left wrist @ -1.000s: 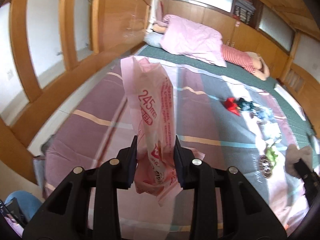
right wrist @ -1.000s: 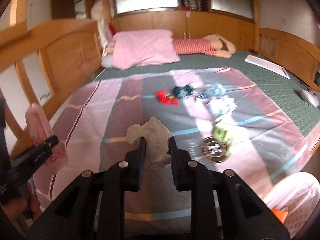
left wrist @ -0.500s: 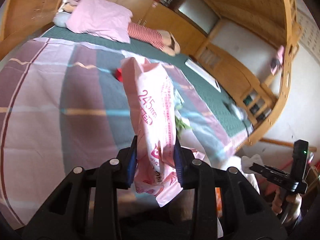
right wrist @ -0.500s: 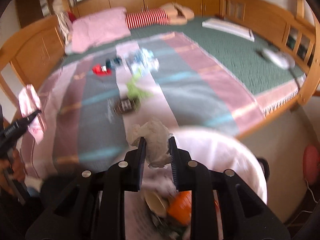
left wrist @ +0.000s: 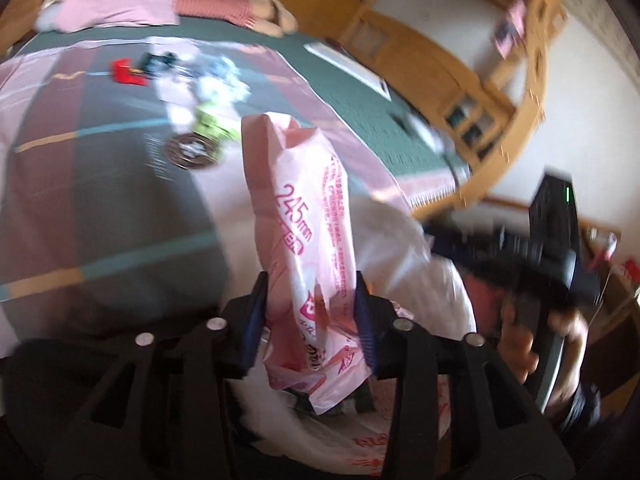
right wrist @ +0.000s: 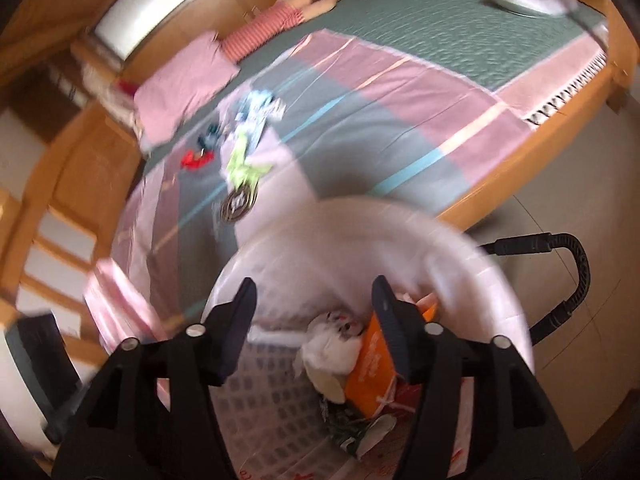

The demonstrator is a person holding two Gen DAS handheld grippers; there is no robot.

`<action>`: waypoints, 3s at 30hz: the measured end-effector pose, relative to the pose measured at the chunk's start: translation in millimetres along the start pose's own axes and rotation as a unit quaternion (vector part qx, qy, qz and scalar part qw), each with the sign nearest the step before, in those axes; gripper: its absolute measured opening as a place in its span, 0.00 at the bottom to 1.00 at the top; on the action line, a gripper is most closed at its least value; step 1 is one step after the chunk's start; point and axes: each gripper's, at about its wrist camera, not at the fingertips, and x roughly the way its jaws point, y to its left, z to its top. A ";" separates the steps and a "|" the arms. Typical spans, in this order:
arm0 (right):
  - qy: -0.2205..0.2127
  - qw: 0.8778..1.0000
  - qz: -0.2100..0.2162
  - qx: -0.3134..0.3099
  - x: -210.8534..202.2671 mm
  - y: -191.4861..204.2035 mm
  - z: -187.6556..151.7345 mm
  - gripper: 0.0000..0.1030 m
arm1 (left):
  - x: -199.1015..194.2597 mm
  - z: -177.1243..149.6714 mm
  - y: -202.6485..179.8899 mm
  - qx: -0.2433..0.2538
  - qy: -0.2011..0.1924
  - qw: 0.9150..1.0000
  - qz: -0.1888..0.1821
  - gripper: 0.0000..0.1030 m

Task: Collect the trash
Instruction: 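Carry the pink package and tissue into the wastebasket and open both grippers, then move the right gripper to the clear plastic bag and grasp it, then lift the clear bag with the right gripper while the left gripper grasps the green paper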

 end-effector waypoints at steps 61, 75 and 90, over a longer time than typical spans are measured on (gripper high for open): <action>0.052 0.969 -0.081 -0.229 313.0 184.6 212.4 0.84 | 1.4 51.4 226.1 -0.333 -0.086 0.879 0.331 0.92; 0.088 0.956 -0.047 -0.275 294.3 191.9 160.3 0.24 | -0.6 51.8 221.7 -0.326 -0.093 0.886 0.317 0.92; 0.013 0.969 0.053 -0.241 72.3 88.8 82.5 0.25 | 110.1 118.9 128.7 -0.021 -0.023 0.953 0.300 0.87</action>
